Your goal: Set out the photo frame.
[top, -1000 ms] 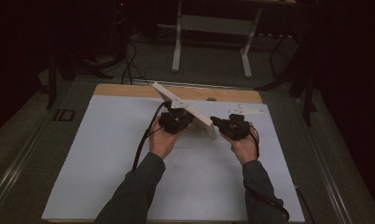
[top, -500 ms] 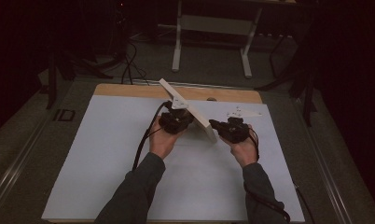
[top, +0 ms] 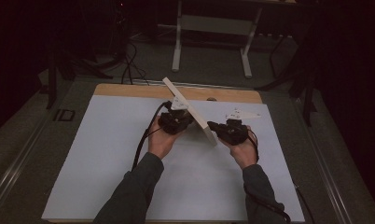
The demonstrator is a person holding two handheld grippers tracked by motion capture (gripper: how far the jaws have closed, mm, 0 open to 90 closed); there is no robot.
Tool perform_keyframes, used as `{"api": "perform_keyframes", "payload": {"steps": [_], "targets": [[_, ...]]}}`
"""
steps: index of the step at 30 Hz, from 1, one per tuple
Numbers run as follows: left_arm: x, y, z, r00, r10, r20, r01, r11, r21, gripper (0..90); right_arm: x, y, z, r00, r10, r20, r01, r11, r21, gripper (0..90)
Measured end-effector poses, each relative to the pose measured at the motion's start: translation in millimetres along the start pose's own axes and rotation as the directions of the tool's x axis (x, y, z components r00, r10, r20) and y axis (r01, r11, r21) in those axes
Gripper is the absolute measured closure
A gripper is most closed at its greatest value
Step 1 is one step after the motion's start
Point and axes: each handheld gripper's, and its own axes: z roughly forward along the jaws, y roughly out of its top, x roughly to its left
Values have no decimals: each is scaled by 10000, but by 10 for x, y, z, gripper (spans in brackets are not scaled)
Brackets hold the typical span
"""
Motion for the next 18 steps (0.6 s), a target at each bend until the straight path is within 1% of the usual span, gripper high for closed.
{"api": "perform_keyframes", "payload": {"steps": [3,6,11,15,16,18], "targets": [[8,1,-14,10000,14,-2,-14,10000,-45,900,9,-8,-11,10000,-35,-38,35,10000,-14,898],[32,6,-31,10000,-74,-5,74,10000,-66,900,29,-12,-18,9999,-86,-61,86,10000,17,898],[37,7,-32,10000,-59,-22,59,9999,-84,900,71,-11,-13,9996,-225,-144,225,9997,26,898],[54,6,-29,9999,-129,100,130,9999,-110,900,115,-7,-1,9992,-306,-246,308,9995,74,899],[73,3,-28,9997,-153,206,156,9998,-119,900,129,-5,6,9991,-334,-280,336,9994,85,898],[83,0,-27,9996,-152,229,155,9998,-127,900,145,2,16,9986,-425,-315,429,9990,108,899]]}}
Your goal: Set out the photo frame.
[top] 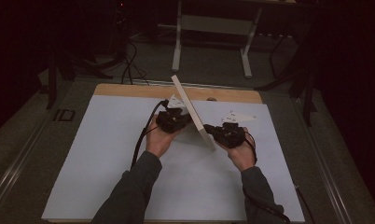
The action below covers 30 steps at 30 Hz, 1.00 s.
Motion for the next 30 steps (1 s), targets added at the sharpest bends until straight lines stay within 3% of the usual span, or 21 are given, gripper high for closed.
{"api": "perform_keyframes", "payload": {"steps": [12,17,30], "targets": [[31,-2,-5,9998,15,206,-15,10000,5,900,65,18,20,9996,-270,-9,270,9996,79,899],[67,-11,0,9990,-178,418,180,9998,-35,900,107,24,32,9994,-343,-76,344,9994,102,898],[97,-21,-5,9988,-229,442,230,9997,-13,900,188,45,77,9982,-559,-207,563,9983,173,899]]}}
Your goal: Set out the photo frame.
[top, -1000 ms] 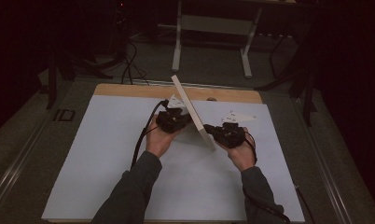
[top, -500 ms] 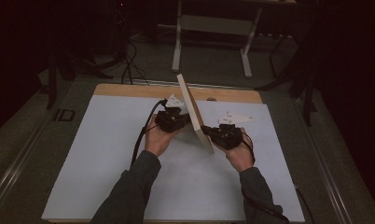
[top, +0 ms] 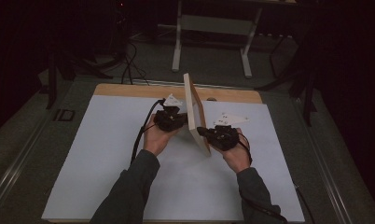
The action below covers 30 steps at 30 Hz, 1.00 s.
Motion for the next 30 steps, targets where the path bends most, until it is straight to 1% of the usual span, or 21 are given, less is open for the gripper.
{"api": "perform_keyframes", "payload": {"steps": [9,13,15,16,18,21,24,28,30], "targets": [[27,-14,1,10000,-91,7,91,9999,-61,900,35,10,35,10000,-57,-80,57,10000,18,899],[60,-41,-7,9994,-282,186,285,9994,-176,900,52,18,59,9999,-99,-136,99,9999,22,898],[69,-46,-9,9992,-307,238,312,9993,-192,900,58,20,64,9998,-108,-154,109,9999,19,898],[91,-60,-20,9987,-347,364,355,9991,-210,900,61,21,67,9998,-118,-179,119,9999,28,898],[98,-65,-35,9987,-346,379,354,9992,-198,900,79,22,80,9995,-133,-298,133,9999,12,898],[123,-78,-75,9982,-443,393,453,9987,-244,873,97,23,87,9991,-188,-369,188,9998,-4,898],[159,-96,-145,9978,-537,396,552,9977,-403,855,107,25,88,9990,-209,-387,210,9998,18,898],[194,-106,-241,9963,-762,404,781,9957,-489,806,108,24,89,9990,-201,-396,201,9998,7,898],[210,-101,-288,9940,-956,529,985,9935,-565,772,108,24,89,9990,-201,-396,201,9998,9,898]]}}
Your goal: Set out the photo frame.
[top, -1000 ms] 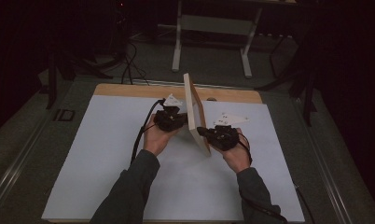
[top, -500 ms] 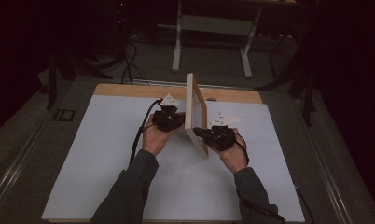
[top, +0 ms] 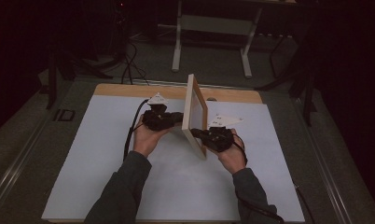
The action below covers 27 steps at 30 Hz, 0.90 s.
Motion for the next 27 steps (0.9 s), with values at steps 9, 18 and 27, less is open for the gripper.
{"api": "perform_keyframes", "payload": {"steps": [9,18,27], "targets": [[-68,32,-151,10000,77,-61,-79,9992,-388,641,-2,-1,-1,10000,2,6,-2,10000,8,897],[-132,60,-211,9993,-125,-351,103,9981,-604,598,-1,-20,4,10000,35,74,-35,10000,23,896],[-218,84,-276,9979,-184,-616,127,9956,-929,554,-8,-31,0,9998,-14,189,14,10000,18,850]]}}
